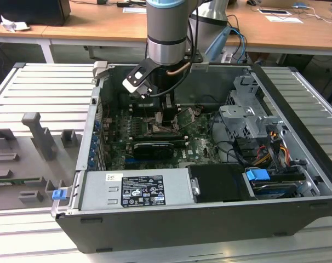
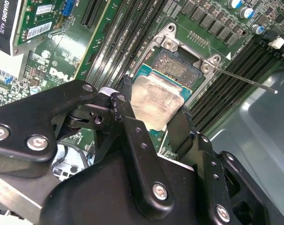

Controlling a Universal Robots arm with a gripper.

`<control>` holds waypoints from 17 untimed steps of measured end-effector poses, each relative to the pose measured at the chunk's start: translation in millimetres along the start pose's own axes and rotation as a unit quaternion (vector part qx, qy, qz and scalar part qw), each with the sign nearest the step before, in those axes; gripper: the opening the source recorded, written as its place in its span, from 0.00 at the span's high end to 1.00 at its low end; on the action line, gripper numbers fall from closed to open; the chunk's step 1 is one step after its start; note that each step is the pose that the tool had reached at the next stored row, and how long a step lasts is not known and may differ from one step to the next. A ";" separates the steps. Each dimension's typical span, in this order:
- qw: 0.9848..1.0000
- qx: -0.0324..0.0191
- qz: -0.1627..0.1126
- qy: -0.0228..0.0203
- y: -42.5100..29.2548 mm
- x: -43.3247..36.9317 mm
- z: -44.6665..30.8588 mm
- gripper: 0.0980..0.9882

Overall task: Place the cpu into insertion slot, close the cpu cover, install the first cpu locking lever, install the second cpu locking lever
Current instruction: 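Place the cpu into insertion slot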

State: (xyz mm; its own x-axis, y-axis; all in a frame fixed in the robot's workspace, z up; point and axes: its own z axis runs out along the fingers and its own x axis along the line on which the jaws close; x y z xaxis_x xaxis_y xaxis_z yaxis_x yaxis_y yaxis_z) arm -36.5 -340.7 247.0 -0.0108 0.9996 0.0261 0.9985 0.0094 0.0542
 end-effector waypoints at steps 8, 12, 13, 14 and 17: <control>1.000 0.000 0.000 0.000 -0.2 0.7 2.9 0.50; 1.000 0.000 0.000 -0.001 0.0 8.6 4.6 0.50; 1.000 0.000 0.000 -0.001 -0.1 11.0 5.0 0.50; 1.000 0.000 0.000 -0.001 -0.1 12.6 5.9 0.50; 1.000 0.000 -0.001 -0.001 -0.3 14.1 11.6 0.50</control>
State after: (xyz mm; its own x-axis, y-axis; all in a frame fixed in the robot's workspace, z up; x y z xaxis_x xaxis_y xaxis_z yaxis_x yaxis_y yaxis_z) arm -36.3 -326.2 235.7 -0.0120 0.9996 0.0236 0.9985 0.0107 0.0542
